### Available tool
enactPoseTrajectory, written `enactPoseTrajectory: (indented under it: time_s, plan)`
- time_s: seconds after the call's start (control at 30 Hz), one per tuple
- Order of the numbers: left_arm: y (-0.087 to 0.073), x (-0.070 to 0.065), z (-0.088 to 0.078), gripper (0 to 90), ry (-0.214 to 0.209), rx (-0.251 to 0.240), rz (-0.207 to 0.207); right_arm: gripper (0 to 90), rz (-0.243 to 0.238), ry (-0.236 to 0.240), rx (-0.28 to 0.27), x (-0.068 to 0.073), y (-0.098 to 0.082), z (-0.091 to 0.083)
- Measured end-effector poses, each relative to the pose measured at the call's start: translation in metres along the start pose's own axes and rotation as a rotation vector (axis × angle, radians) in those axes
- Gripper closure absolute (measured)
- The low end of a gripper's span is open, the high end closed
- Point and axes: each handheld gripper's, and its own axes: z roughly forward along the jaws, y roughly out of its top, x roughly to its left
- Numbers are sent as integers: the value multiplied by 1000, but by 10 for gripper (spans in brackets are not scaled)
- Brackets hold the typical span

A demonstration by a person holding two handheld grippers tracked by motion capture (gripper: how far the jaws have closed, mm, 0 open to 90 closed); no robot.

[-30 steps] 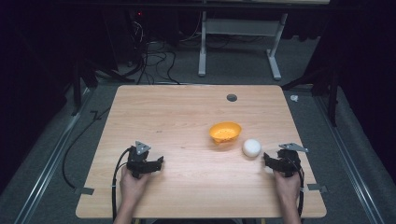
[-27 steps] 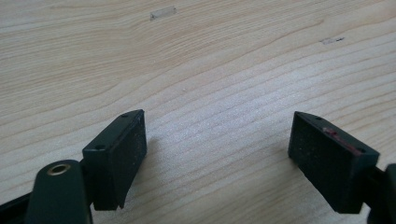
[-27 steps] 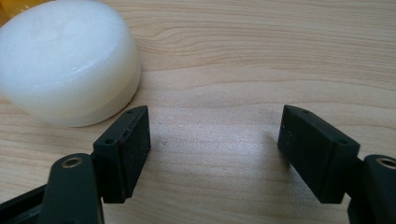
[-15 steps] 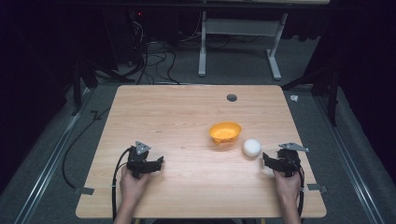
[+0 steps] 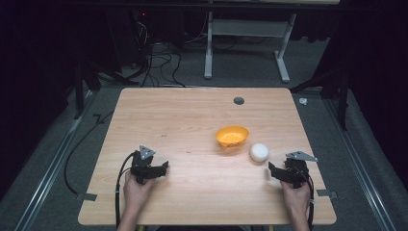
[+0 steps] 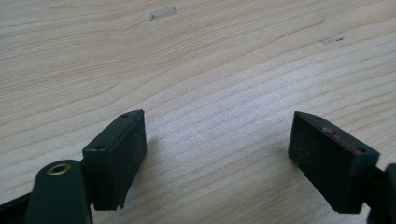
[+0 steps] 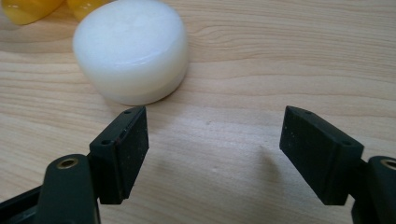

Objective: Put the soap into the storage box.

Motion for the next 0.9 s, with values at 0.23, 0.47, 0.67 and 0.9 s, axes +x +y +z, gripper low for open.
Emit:
enactPoseTrajectory:
  time_s: [0.23, 0.47, 0.67, 0.9]
  plan:
    - [0, 0, 0, 199, 0, -1, 0, 240, -18, 21, -1, 9, 0, -5]
    - [0, 0, 0, 199, 0, -1, 0, 229, -33, 42, 3, 17, 0, -5]
    - [0, 0, 0, 199, 0, -1, 0, 220, -43, 54, 2, 23, 1, -4]
    - [0, 0, 0, 199, 0, -1, 0, 206, -57, 69, 5, 28, 6, -1]
